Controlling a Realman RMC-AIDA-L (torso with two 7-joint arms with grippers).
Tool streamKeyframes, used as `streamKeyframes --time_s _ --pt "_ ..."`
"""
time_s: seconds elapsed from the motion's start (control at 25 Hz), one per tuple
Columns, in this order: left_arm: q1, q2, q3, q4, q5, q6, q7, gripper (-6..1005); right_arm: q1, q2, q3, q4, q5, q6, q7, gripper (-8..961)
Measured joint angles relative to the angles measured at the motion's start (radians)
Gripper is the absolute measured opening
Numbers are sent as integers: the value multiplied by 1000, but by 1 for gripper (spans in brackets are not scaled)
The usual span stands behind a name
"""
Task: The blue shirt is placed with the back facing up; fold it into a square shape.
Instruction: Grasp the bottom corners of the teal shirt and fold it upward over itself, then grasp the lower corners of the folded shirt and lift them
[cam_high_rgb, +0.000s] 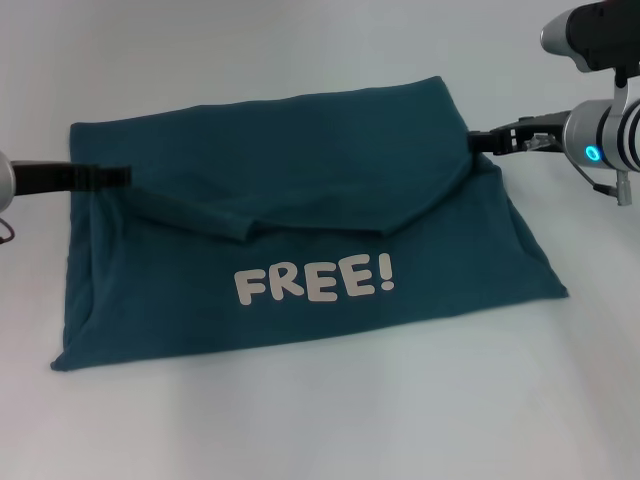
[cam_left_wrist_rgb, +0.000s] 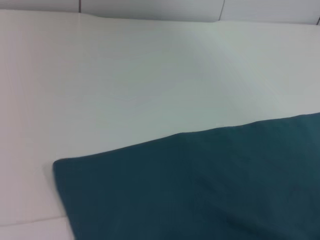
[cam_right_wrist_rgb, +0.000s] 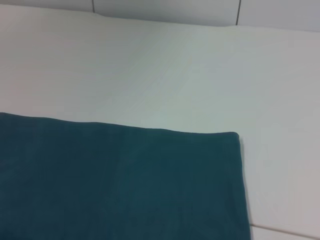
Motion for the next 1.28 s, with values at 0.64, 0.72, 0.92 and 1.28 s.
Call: streamKeyframes --time_s 0.64,0.72,0.92,1.28 --pt "178 -4 -12 352 110 492 -331 923 -52 -1 10 -209 -3 -295 5 917" --pt "188 -5 -9 382 156 559 -393 921 -54 -2 10 -224 -6 -319 13 917" --pt "191 -6 -9 387 226 640 -493 916 -55 -4 4 -239 -13 -351 26 917" --pt "184 -16 -9 358 309 612 -559 908 -52 5 2 -244 -34 -360 26 916"
